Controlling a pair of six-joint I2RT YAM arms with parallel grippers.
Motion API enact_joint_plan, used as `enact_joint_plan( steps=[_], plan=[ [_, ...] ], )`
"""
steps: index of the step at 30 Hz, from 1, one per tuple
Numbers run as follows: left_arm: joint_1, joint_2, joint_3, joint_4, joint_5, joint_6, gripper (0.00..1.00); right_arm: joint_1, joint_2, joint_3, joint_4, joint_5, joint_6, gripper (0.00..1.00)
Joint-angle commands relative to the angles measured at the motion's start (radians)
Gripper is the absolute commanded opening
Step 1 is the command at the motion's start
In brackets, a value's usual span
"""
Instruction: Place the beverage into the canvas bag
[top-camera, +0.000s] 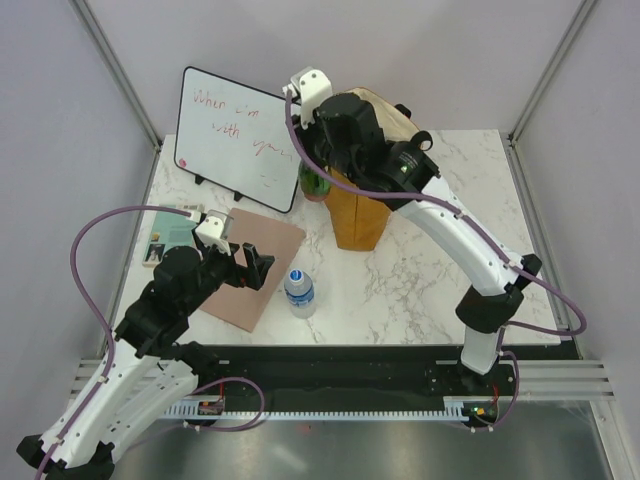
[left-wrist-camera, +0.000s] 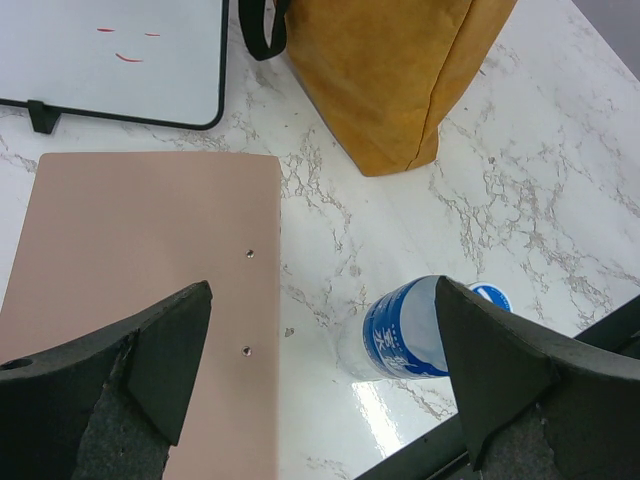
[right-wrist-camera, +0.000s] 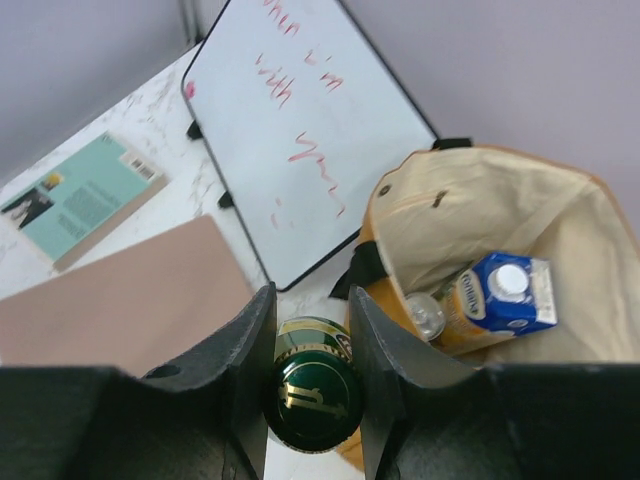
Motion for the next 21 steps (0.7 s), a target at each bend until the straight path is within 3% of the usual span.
enact_joint_plan(
  steps=[1, 12, 21],
  plan=[
    [-0.007, -0.003, -0.002, 0.034, -0.007, 0.025, 1.0, -0.091, 0.008, 0.156, 0.172, 0.004, -0.07, 0.0],
    [-0.005, 0.003, -0.002, 0.035, -0.007, 0.025, 1.0, -0.228, -0.009, 0.152, 0.456, -0.073, -0.043, 0.0],
    [-0.007, 0.01, -0.002, 0.035, -0.004, 0.025, 1.0, -0.3, 0.032, 0.162, 0.514, -0.127, -0.038, 0.0]
  ],
)
